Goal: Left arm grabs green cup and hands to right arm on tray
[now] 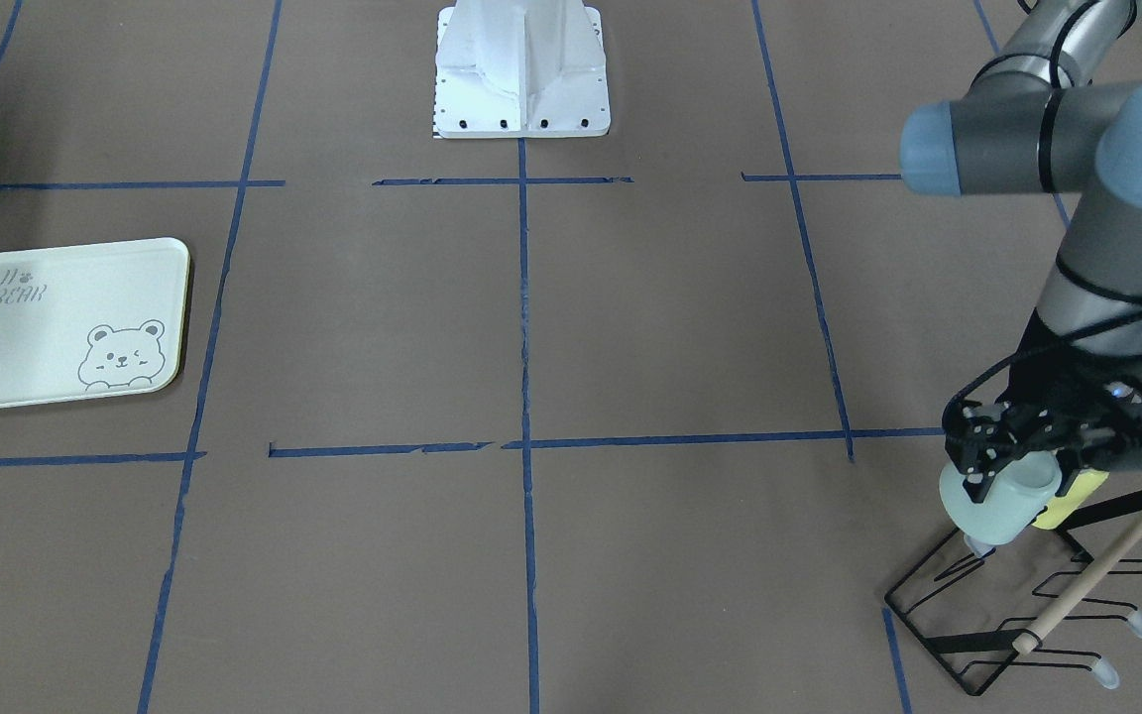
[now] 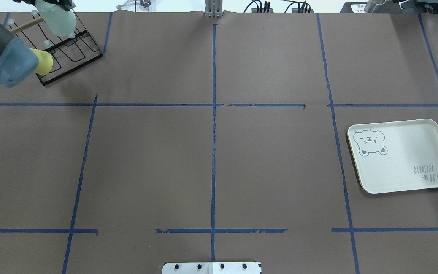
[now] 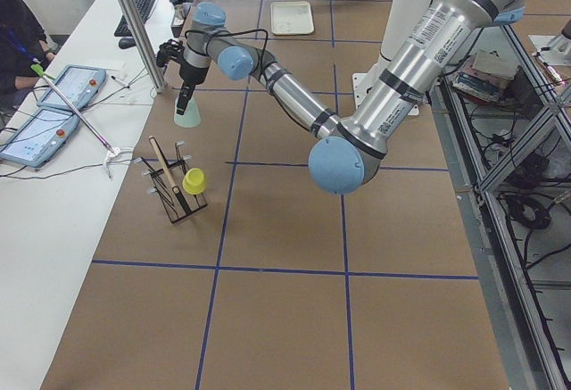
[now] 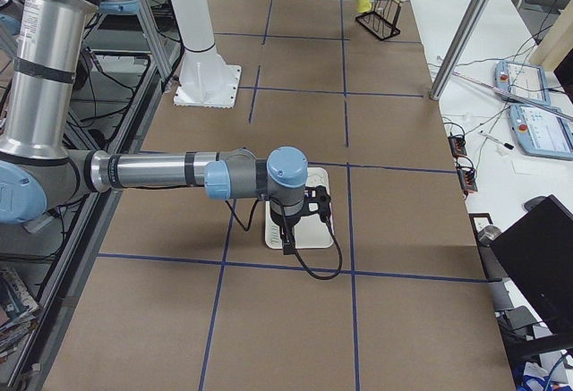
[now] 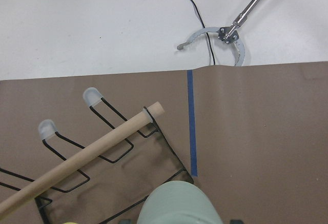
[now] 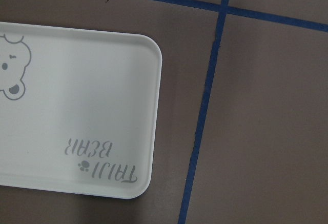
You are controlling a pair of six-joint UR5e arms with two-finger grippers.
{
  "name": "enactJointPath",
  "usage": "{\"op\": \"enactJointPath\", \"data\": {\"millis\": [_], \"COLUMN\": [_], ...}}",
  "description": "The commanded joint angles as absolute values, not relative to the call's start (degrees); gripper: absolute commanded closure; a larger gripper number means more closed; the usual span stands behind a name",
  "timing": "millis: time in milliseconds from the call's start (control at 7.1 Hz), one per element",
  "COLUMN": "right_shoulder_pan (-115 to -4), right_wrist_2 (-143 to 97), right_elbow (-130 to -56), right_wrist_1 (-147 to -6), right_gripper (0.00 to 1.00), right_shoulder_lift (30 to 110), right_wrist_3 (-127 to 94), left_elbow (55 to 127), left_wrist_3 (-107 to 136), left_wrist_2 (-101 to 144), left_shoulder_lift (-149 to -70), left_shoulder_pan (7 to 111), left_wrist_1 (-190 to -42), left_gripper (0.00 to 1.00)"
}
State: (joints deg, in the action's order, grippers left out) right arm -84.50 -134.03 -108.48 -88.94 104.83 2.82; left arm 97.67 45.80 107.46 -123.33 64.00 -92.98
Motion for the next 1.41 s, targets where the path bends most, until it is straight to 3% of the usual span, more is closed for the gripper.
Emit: {"op": "enactJointPath", "data": {"millis": [0,423,1268], "right_shoulder_pan": [-84.46,-81.24,-57.7], "right_wrist_2": [-136.66,-139.39,-124.49], "right_elbow": [-108.63,-108.11,-107.84], "right_wrist_1": [-88.68,-68.46,-24.93], "right_gripper": [0.0,0.0,0.0], "right_shoulder_lift": [103.19,102.83,95.39], "right_wrist_3": [-0.59,-21.97,-79.62], "left_elbow": [101.25,101.42,101.87], "left_wrist_3": [58.54,74.84,105.42], "left_wrist_2": [107.4,107.05,101.25], "left_shoulder_lift": [-120.33,-116.89,-115.22], "left_shoulder_pan": [61.64,53.98,38.16], "left_wrist_1": [-97.33,-109.77,-135.03], "left_gripper": [0.69,0.69,0.69]}}
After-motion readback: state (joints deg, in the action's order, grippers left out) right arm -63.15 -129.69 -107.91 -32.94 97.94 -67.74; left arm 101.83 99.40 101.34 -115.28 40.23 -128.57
